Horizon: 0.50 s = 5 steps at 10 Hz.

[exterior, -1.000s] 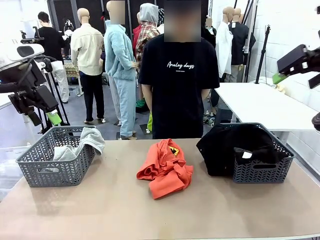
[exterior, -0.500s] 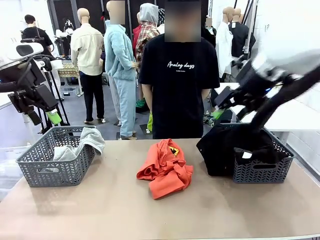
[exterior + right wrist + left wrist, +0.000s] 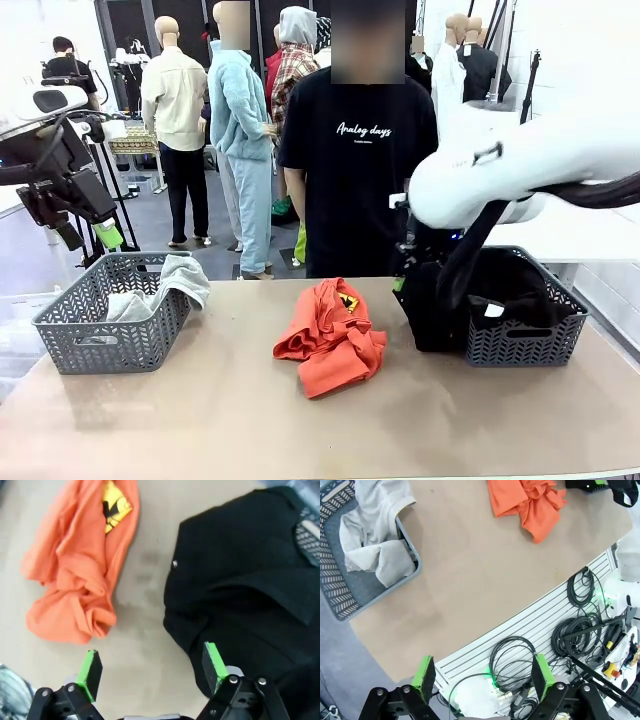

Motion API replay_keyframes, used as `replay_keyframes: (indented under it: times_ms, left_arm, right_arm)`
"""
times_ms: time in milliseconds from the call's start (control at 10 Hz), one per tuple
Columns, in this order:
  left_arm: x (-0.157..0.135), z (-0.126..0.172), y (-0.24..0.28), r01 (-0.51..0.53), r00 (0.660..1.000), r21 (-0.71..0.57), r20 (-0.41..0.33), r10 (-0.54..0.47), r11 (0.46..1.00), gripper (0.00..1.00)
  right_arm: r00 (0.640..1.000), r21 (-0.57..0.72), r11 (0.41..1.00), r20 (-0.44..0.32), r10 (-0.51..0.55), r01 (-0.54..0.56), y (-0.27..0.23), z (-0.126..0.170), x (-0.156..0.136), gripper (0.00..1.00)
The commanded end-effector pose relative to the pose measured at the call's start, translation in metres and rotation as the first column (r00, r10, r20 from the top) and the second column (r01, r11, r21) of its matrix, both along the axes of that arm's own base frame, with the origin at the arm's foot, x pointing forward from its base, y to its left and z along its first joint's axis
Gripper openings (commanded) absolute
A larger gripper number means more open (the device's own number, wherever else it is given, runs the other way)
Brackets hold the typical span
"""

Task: Sort the tops and bottoms.
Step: Lift clothes from the center of the table with your right hand.

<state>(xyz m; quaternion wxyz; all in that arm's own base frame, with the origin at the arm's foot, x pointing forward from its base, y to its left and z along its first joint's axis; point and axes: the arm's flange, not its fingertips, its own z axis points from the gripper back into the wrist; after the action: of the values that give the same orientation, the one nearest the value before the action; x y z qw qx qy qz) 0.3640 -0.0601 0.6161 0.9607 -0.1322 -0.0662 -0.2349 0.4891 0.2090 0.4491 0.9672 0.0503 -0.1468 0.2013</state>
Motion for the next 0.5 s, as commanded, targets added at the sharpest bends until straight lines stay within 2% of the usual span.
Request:
replay_keyframes:
  times_ms: [0, 100, 200, 400]
  left_arm:
    - [0.001, 0.001, 0.001, 0.000, 1.000, 0.009, 0.017, 0.000, 1.000, 1.00]
    - [0.001, 0.001, 0.001, 0.000, 1.000, 0.009, 0.017, 0.000, 1.000, 1.00]
    - [0.001, 0.001, 0.001, 0.000, 1.000, 0.009, 0.017, 0.000, 1.000, 1.00]
    - [0.001, 0.001, 0.001, 0.000, 1.000, 0.009, 0.017, 0.000, 1.000, 1.00]
  right_arm:
    - [0.999, -0.018, 1.000, 0.049, -0.020, 0.021, 0.021, 0.004, -0.004, 1.00]
    - [0.996, -0.033, 0.997, 0.069, -0.063, 0.065, 0.015, 0.028, -0.015, 1.00]
    - [1.000, -0.006, 1.000, 0.017, 0.002, -0.002, 0.013, -0.006, 0.001, 1.00]
    - [1.000, -0.006, 1.000, 0.017, 0.002, -0.002, 0.013, -0.006, 0.001, 1.00]
